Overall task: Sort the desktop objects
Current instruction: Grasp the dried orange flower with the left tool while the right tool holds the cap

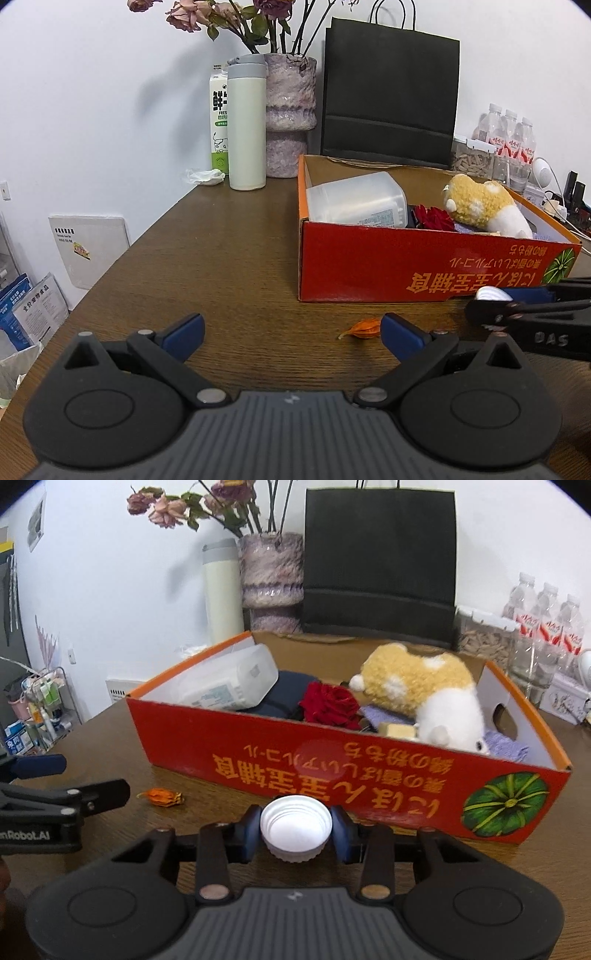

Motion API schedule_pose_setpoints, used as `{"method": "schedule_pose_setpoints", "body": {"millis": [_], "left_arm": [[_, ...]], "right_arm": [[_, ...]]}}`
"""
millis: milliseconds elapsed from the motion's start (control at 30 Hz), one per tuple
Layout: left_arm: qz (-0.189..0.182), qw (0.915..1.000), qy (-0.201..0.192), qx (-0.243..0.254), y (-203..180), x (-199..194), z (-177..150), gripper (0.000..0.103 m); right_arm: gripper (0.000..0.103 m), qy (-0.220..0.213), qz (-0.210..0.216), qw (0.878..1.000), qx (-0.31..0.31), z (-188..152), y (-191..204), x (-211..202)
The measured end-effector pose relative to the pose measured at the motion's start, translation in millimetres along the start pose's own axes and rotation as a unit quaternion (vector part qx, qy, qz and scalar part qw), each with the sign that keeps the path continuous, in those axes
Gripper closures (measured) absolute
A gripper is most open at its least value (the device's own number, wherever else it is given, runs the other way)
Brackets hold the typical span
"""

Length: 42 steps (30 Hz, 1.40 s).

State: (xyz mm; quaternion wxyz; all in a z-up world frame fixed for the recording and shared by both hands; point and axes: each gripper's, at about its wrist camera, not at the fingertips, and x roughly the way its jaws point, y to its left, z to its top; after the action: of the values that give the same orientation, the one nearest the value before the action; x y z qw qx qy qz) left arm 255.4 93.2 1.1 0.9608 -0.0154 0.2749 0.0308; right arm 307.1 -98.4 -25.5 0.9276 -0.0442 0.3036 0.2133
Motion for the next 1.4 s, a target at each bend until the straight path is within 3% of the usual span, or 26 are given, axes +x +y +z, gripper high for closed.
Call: {"method": "schedule_pose_setpoints", "body": {"millis": [433,800,900,933,1000,1233,1300,1400], "left_arm": [[-0.010,0.9997,0.018,-0.008,-20,5,-2,0.000],[0.011,0.9988,0.047,-0.005,-44,24,6,0.000],[0.010,0.9983,0.055,-0.017,-45,29,9,0.013],[0.007,0.9980,0.059,-0.022,-45,31,9,0.023],[0.010,0.9981,0.058,-0.021,-46,31,9,0.029],[-0.003,0.9984,0.048,-0.029,-44,27,9,0.077],[-0.013,0.9980,0.049,-0.038,-42,27,9,0.086],[-0.017,0.9979,0.048,-0.040,-41,26,8,0.086]], "right_arm": [[0.064,-0.012,-0.012,1.000,0.001,-9,-32,-20],[0.064,-0.011,-0.015,1.000,0.005,-14,-49,-24],[0.064,-0.011,-0.015,1.000,0.005,-15,-51,-25],[0.064,-0.011,-0.014,1.000,0.005,-15,-50,-25],[0.064,-0.011,-0.012,1.000,0.006,-15,-52,-25],[0.064,-0.012,-0.012,1.000,0.006,-15,-51,-26],[0.064,-0.013,-0.012,1.000,0.006,-15,-51,-26],[0.064,-0.015,-0.012,1.000,0.004,-15,-50,-27]]}}
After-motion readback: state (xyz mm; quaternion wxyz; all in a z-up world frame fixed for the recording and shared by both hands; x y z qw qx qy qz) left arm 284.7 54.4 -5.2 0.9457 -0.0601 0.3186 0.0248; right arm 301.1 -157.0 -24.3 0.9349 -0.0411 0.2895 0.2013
